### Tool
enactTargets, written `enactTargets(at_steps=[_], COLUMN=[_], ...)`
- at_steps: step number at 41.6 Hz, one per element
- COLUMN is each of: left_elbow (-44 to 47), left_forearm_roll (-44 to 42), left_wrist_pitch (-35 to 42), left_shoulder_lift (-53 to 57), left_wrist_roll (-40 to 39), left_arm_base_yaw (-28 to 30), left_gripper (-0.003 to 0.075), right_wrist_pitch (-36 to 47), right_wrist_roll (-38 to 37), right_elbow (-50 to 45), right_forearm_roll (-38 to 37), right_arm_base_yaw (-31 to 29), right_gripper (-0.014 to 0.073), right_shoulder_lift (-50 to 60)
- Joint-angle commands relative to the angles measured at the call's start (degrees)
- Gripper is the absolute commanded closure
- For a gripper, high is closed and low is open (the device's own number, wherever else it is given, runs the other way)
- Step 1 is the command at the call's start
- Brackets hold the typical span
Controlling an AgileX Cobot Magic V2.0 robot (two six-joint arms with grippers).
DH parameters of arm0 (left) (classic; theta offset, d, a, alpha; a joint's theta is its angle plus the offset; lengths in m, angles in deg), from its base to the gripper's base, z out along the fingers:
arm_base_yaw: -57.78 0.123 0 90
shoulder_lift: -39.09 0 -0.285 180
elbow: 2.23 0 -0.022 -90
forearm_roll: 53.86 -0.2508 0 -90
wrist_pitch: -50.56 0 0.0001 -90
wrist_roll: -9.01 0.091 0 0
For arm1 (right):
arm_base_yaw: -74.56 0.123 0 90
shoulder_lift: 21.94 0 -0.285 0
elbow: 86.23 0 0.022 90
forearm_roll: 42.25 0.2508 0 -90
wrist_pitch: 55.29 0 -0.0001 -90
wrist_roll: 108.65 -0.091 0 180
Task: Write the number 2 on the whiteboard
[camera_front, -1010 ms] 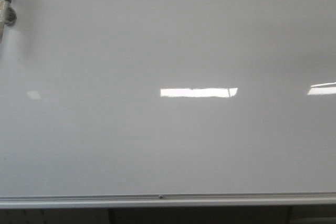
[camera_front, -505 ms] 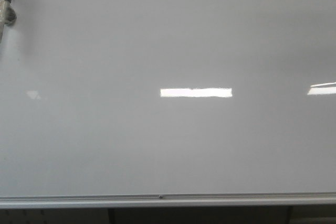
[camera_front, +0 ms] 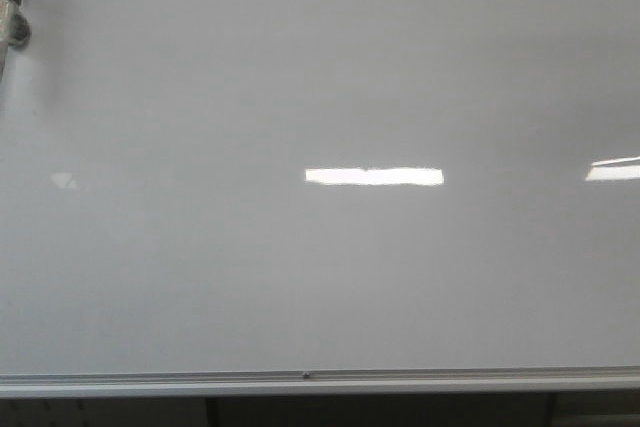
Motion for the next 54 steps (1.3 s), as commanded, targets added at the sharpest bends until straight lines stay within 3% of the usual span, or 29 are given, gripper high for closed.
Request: enactTargets(at_steps=[1,46,54], left_elbow=[-1.53,-23.97,-27.91], left_forearm_roll=[-0.25,2.04,3.19], left_wrist_pitch=[5.67,5.52,6.42], left_shoulder_lift=[-2.13,-51.5,-57.03], left_wrist_roll=[-0.13,2.0,2.0], left_arm_base_yaw=[-0.4,-3.83,-3.83], left_gripper=[0.0141,0.0122,0.0168], right_wrist_pitch=[3.46,4.06,4.06], right_wrist_roll=[0.64,0.64,0.64], right_elbow=[1.92,1.92,1.92], right_forearm_roll=[-0.23,-0.18,-0.18], right_arm_base_yaw=[-0.37,-0.37,-0.37], right_gripper=[-0.0029,-0.0029,-0.0029], right_shoulder_lift=[-0.66,-0.66,-0.66])
